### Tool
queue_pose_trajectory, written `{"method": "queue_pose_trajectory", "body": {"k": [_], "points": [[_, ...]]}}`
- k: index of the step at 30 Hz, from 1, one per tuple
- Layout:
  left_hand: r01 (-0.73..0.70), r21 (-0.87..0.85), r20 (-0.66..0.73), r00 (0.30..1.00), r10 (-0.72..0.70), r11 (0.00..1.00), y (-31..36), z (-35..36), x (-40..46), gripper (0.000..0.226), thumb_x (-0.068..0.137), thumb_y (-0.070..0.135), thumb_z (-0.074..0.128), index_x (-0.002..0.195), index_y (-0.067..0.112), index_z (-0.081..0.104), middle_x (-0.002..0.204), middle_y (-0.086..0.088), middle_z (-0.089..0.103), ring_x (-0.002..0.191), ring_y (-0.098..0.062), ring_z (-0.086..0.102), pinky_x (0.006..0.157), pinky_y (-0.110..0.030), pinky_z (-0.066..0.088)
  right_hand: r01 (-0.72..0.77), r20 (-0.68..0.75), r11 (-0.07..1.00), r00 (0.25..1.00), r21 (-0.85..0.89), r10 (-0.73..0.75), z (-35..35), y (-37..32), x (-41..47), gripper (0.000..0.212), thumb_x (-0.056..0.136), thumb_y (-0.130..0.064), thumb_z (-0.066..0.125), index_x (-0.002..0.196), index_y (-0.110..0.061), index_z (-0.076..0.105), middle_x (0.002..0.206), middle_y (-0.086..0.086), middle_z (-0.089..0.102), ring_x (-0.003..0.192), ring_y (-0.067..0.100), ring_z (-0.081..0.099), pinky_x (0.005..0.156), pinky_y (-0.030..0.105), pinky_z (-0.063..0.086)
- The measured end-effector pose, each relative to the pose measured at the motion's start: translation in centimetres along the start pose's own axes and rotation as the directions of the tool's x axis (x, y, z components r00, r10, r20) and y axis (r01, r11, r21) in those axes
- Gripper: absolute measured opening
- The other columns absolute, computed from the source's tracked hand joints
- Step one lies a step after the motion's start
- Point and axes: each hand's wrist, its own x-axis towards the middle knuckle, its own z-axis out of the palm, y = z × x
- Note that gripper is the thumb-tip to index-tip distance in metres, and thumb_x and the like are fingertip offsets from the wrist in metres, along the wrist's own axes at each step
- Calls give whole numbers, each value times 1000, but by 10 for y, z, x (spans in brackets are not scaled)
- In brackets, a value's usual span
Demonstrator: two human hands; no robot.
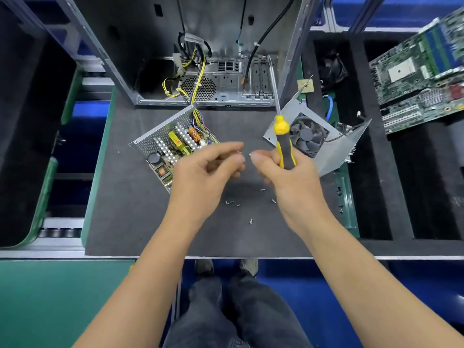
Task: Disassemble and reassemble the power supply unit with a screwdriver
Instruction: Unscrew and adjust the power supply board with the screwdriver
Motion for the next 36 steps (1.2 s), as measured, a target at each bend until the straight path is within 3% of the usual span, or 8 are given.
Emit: {"method": "queue_pose_trajectory", "body": {"k": [5,9,13,16,20,23,30,36], "points": [[-75,-69,-26,997,74,995,6,-16,16,20,90,2,69,96,20,76,82,-8,74,68,-15,71,70,-24,56,29,137,1000,990,3,-29,21,-29,16,40,84,-11,74,58,-26,48,63,-11,63,58,6,52,58,16,42],[-114,-23,-20,993,114,993,1,-31,16,15,90,7,70,94,20,76,80,-11,73,69,-18,71,67,-24,56,31,214,993,977,-115,-6,26,-36,28,37,78,-19,77,65,-26,44,63,0,46,62,16,41,61,30,34],[-146,74,-21,989,148,987,-2,-43,16,19,88,6,72,87,25,75,77,0,74,67,-22,71,65,-29,58,21,281,978,959,-209,40,31,-36,39,34,77,-21,79,70,-22,45,67,6,47,61,15,45,66,34,35],[-133,103,-35,990,138,986,-4,-47,16,16,86,5,73,87,21,75,75,9,74,69,-13,73,66,-25,58,14,315,976,947,-219,57,35,-34,43,35,77,-19,80,73,-21,45,72,12,48,61,16,48,63,32,36],[-22,-77,-99,995,14,997,-7,-51,13,5,87,0,72,89,5,72,77,-1,76,74,-15,75,65,-22,56,51,283,965,959,-258,25,46,-34,47,29,86,-39,72,75,-19,55,69,2,68,58,9,55,57,24,43],[69,-293,-139,984,-114,954,-11,-56,9,11,87,0,71,78,7,70,84,-9,77,83,-24,75,67,-24,58,25,182,941,982,-338,40,44,-34,51,50,87,-69,49,66,-24,55,66,-2,69,55,8,53,60,29,42],[112,-536,-147,964,-224,837,-20,-69,11,16,73,9,79,61,19,72,76,-6,74,70,-16,72,65,-21,56,106,193,895,981,-433,-23,18,-21,51,58,91,-62,48,61,-12,53,58,-4,61,52,9,47,52,18,40],[50,-626,-149,972,-182,778,-23,-77,14,15,70,10,77,83,18,78,76,-6,74,74,-21,74,66,-25,58,188,277,824,960,-534,-39,10,-11,45,59,86,-63,48,55,-13,53,51,0,53,51,12,44,56,23,39]]}}
